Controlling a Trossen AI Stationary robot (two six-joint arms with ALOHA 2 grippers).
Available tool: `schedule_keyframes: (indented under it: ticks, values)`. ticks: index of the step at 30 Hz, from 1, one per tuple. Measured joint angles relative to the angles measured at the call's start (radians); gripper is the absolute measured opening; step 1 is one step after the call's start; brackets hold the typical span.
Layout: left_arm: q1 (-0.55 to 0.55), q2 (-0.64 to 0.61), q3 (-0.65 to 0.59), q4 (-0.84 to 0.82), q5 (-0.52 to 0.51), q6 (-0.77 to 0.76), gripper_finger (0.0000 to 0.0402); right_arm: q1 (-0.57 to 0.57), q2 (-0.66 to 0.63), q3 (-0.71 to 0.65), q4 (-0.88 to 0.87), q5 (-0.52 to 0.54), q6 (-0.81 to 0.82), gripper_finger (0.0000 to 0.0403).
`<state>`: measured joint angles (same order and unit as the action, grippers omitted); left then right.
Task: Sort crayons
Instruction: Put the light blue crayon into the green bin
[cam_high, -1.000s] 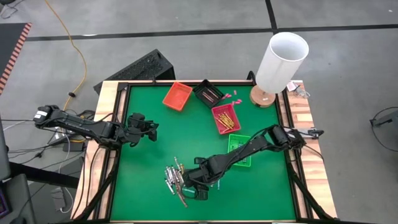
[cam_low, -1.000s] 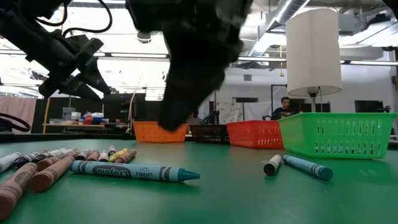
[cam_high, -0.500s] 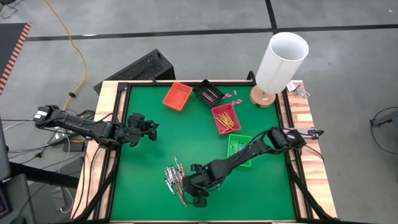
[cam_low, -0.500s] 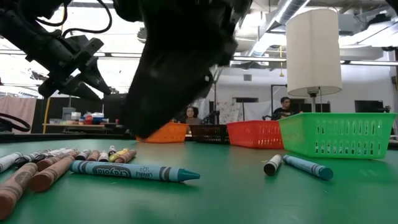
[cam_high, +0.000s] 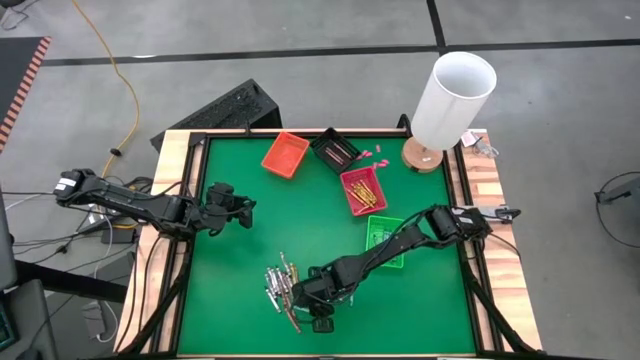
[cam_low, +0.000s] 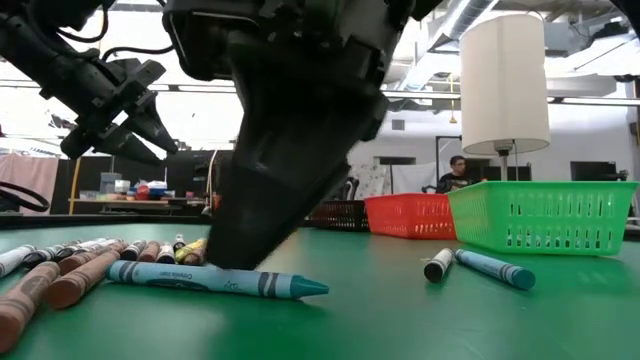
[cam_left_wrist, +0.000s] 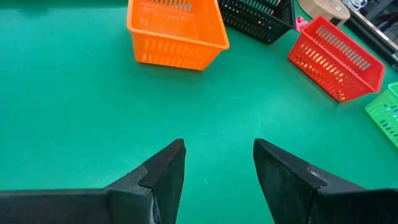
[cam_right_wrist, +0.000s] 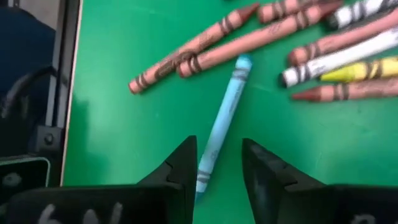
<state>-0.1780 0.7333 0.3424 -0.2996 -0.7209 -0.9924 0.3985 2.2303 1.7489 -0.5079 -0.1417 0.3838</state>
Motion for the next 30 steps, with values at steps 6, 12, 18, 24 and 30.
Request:
schedule_keyframes:
  ticks: [6,12,18,24,30]
  values:
    - [0.000,0.000,0.000,0.000,0.000,0.000,0.0180,-0.003,0.000,0.000,-0.012,-0.014,0.004,0.0120]
    - [0.000,0.000,0.000,-0.001,0.000,0.000,0.0180,-0.016,0.000,0.000,-0.042,-0.006,0.020,0.0120]
    - [0.000,0.000,0.000,-0.001,-0.001,0.000,0.0180,-0.049,-0.002,0.002,-0.126,0.025,0.030,0.0120]
    - [0.000,0.000,0.000,-0.002,-0.001,0.005,0.0180,-0.062,-0.003,0.012,-0.150,0.035,-0.093,0.0120]
    - [0.000,0.000,0.000,-0.002,-0.001,0.008,0.0180,-0.062,0.000,0.050,-0.184,0.133,-0.272,0.0120]
